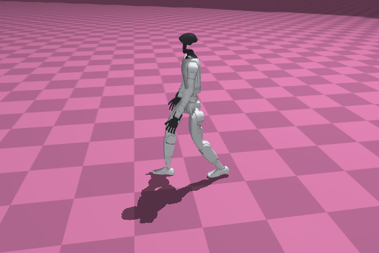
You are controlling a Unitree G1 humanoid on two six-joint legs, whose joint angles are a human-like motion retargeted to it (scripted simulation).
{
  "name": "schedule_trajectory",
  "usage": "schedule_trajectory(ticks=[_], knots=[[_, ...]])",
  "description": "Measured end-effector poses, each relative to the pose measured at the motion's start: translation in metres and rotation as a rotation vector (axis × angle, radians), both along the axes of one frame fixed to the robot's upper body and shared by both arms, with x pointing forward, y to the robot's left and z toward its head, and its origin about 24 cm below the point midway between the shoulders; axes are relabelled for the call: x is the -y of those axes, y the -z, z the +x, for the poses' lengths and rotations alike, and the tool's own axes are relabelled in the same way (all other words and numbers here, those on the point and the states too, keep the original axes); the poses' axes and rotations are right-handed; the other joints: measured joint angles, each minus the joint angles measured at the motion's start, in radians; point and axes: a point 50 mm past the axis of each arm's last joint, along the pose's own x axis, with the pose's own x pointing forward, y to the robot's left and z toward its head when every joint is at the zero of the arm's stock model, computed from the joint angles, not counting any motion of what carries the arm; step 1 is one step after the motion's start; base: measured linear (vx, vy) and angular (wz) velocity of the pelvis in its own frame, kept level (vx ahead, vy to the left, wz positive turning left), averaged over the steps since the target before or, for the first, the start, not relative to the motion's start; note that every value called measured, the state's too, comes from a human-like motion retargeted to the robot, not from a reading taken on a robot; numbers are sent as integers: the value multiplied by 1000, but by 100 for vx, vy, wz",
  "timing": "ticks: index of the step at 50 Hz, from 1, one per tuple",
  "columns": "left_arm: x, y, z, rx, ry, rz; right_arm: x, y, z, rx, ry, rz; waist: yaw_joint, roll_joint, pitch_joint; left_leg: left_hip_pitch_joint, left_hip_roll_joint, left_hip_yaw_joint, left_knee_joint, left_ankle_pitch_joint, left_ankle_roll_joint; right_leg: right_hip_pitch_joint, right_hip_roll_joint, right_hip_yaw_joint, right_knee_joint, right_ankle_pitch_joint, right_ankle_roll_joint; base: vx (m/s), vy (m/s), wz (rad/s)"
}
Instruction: Walk
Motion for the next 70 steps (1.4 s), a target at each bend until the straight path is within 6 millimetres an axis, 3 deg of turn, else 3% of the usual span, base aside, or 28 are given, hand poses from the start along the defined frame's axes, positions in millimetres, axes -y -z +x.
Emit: schedule_trajectory(ticks=[3,6,8,10,13,15,18,24,27,32,35,37,39,40,44,47,49,55,57,60,65,67,70], knots=[[5,7,-14,-44,-17,-29,9,-1,-2,-15,31,-25,-17,40,-1,21,30,-27,129,102,-57,23,45,21,98,59,-42,83,-14,-15],[6,17,-38,-124,-29,-43,15,-2,-4,-15,22,-38,-9,83,0,-40,47,-49,383,275,-145,87,118,55,136,16,-101,80,-13,-40],[5,22,-51,-170,-22,-43,18,-5,0,0,-1,-47,9,98,4,-118,52,-38,560,344,-169,145,157,80,127,-26,-128,79,-12,-56],[3,25,-64,-209,-13,-38,19,-8,4,21,-31,-58,36,101,8,-212,71,0,700,317,-139,212,182,107,105,-68,-138,78,-12,-65],[-2,28,-78,-244,-32,-36,17,-14,16,67,-81,-71,92,95,13,-367,109,61,786,181,-48,313,207,158,50,-112,-138,77,-10,-87],[-7,28,-83,-255,-64,-40,15,-20,28,103,-118,-71,133,87,22,-457,120,89,753,120,-2,381,216,201,8,-137,-138,76,-8,-111],[-11,30,-96,-273,-123,-46,8,-26,42,145,-175,-65,187,72,37,-547,104,97,581,99,20,469,216,270,-13,-194,-142,74,-3,-121],[-12,34,-119,-321,-197,-60,-8,-26,54,155,-238,-34,242,36,57,-599,-2,20,33,234,-24,601,185,379,-4,-296,-136,71,4,-94],[-11,36,-131,-349,-210,-61,-12,-18,43,97,-241,-25,252,28,44,-610,-40,-22,-101,281,-30,642,179,418,28,-331,-130,71,8,-62],[-11,38,-148,-396,-247,-61,-10,4,-1,-86,-192,-21,268,-8,6,-610,-111,-25,4,324,6,677,136,456,162,-312,-83,74,7,-57],[-13,38,-148,-403,-264,-75,-5,14,-28,-203,-146,3,273,-48,-9,-572,-164,-13,62,288,60,654,107,481,336,-159,10,73,6,-40],[-16,36,-139,-389,-254,-80,-2,15,-35,-241,-123,22,263,-62,-13,-534,-178,-12,72,249,97,593,109,484,496,-4,81,72,3,-23],[-20,34,-127,-364,-231,-71,0,14,-32,-239,-112,33,244,-62,-9,-488,-173,-16,76,209,119,508,112,454,653,90,104,72,2,-22],[-21,32,-121,-351,-218,-65,1,13,-28,-228,-110,34,233,-61,-6,-462,-172,-17,72,192,127,459,103,433,727,100,104,72,5,-28],[-24,27,-95,-285,-170,-29,-2,5,-2,-121,-106,32,180,-46,4,-335,-151,-20,16,155,116,253,7,293,860,-75,-3,72,4,-27],[-22,21,-69,-210,-147,-19,-8,-2,19,-27,-96,44,135,-34,9,-238,-126,-29,-35,142,99,134,-43,205,769,-167,-44,73,1,-4],[-19,16,-50,-143,-137,-25,-13,-7,30,25,-87,53,108,-24,17,-174,-106,-35,-55,131,89,83,-54,168,629,-171,-42,73,-2,7],[-8,-8,6,71,-111,-60,-22,-13,43,91,-48,69,66,18,25,-33,-36,-40,-65,78,61,59,17,173,52,-9,39,74,-6,-2],[-3,-12,14,115,-115,-77,-21,-10,37,75,-30,69,63,29,13,-11,-25,-46,-22,59,49,66,36,187,11,25,46,74,-10,-8],[4,-12,15,136,-131,-107,-19,-4,24,36,0,64,63,57,-7,3,-5,-60,98,83,9,88,73,195,62,41,22,74,-10,-10],[14,0,-6,54,-121,-150,-7,0,9,-19,18,40,67,138,2,-94,34,-68,496,337,-135,198,172,203,98,-44,-61,69,-7,-21],[15,7,-18,-6,-90,-147,-2,0,7,-32,14,21,82,149,10,-171,40,-36,647,384,-146,249,193,221,88,-83,-79,67,-4,-40],[15,18,-44,-114,-48,-128,4,1,2,-53,-1,-10,113,153,21,-296,70,36,806,316,-92,330,209,251,64,-132,-89,65,-3,-50]])
